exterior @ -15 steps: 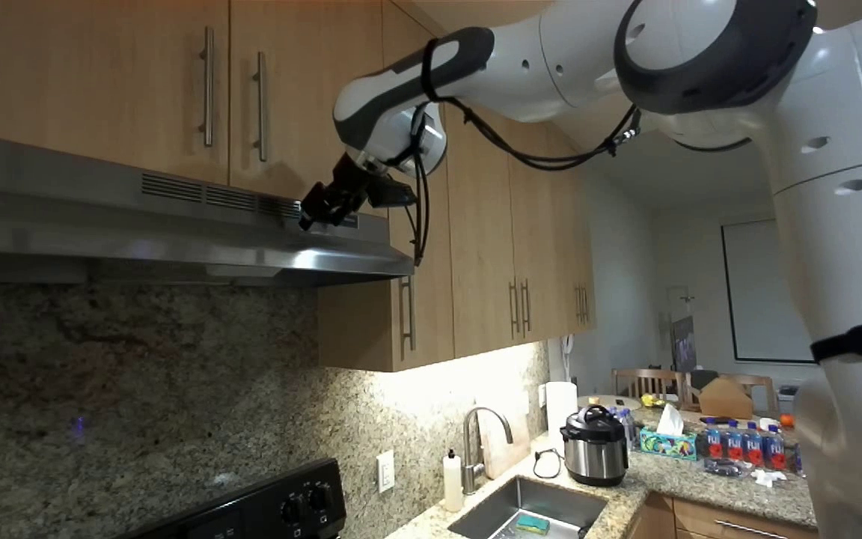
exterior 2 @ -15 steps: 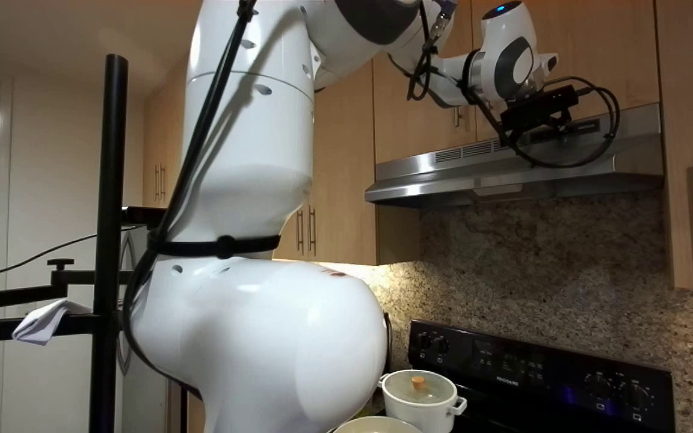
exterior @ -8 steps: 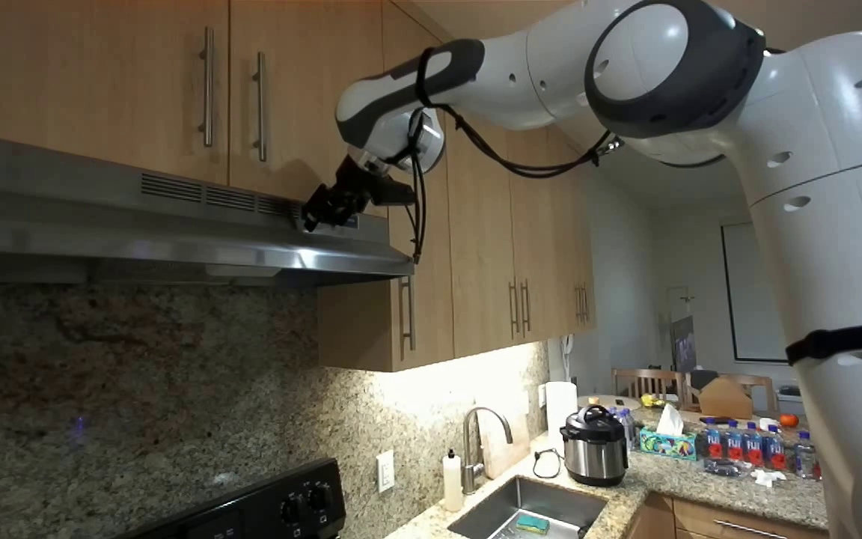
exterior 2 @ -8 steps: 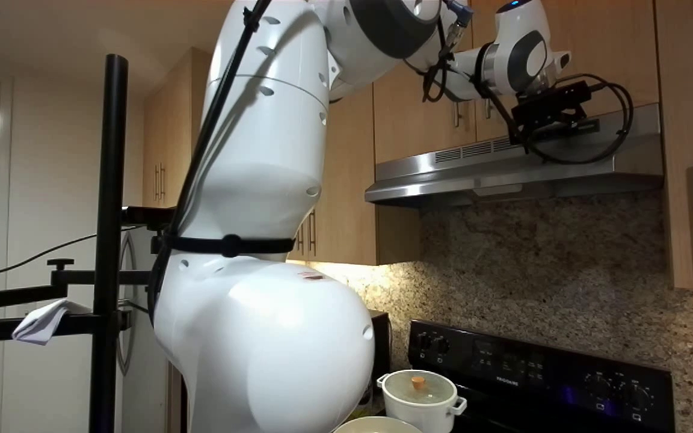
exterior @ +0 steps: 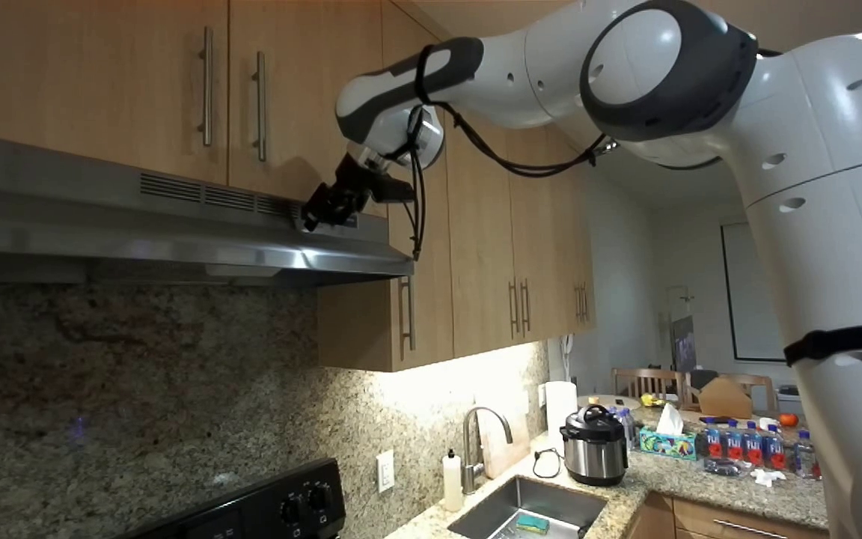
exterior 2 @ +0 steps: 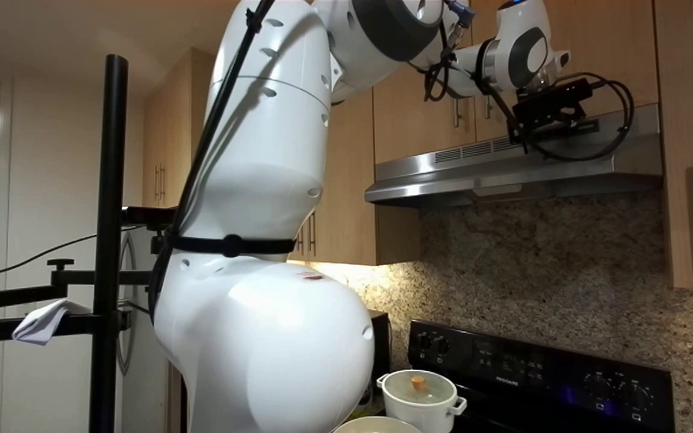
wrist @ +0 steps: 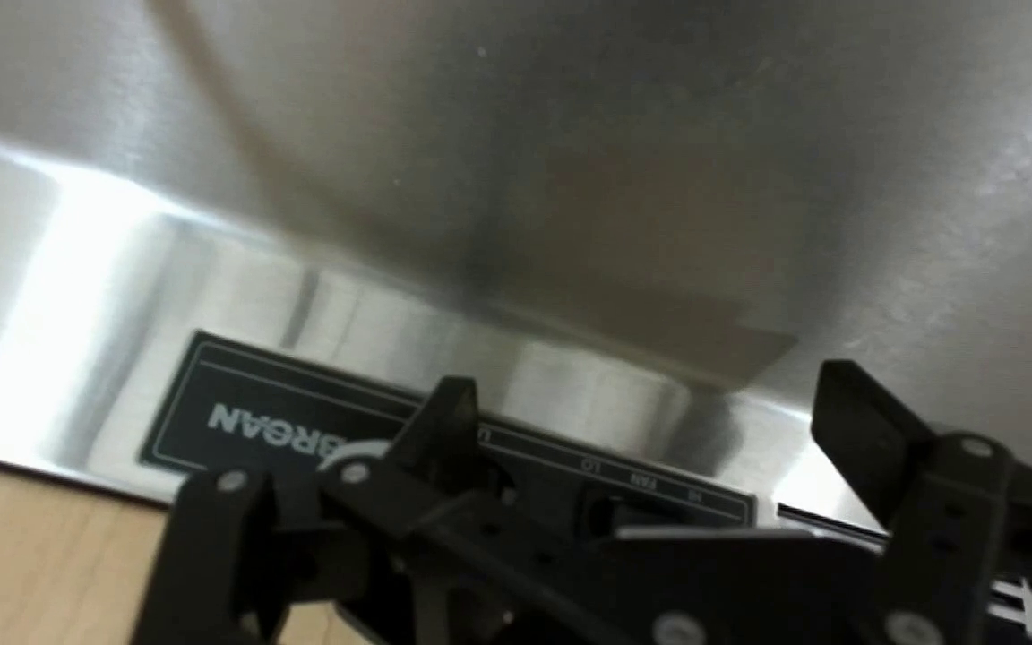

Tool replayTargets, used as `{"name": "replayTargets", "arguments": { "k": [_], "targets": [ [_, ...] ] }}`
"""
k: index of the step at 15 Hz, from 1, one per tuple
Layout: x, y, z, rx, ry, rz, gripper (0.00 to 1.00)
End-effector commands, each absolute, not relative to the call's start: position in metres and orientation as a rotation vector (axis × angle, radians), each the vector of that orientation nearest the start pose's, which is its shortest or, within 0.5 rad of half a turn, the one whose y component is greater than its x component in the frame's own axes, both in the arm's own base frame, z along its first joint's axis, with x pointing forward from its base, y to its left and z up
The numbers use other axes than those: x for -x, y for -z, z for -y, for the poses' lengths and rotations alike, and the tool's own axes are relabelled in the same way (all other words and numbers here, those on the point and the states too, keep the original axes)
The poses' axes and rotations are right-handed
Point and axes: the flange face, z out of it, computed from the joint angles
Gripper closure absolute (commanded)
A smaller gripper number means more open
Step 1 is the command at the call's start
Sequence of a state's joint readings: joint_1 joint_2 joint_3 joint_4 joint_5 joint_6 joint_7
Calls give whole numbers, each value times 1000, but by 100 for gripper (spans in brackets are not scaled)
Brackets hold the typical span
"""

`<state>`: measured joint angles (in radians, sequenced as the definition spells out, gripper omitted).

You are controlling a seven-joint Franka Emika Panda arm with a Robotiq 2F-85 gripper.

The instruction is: Turn on the light under the top cabinet.

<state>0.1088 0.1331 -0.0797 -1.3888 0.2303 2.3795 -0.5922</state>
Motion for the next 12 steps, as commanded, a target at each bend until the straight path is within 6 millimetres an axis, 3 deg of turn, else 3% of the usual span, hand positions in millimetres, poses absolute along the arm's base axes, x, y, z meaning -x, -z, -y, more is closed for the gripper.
{"name": "replayTargets", "arguments": {
  "k": [1,7,12],
  "targets": [
    [-637,-751,-45,2701,1405,895,0],
    [-633,-756,-60,2674,1412,998,0],
    [-625,-781,-100,2576,1483,1119,0]
  ]
}}
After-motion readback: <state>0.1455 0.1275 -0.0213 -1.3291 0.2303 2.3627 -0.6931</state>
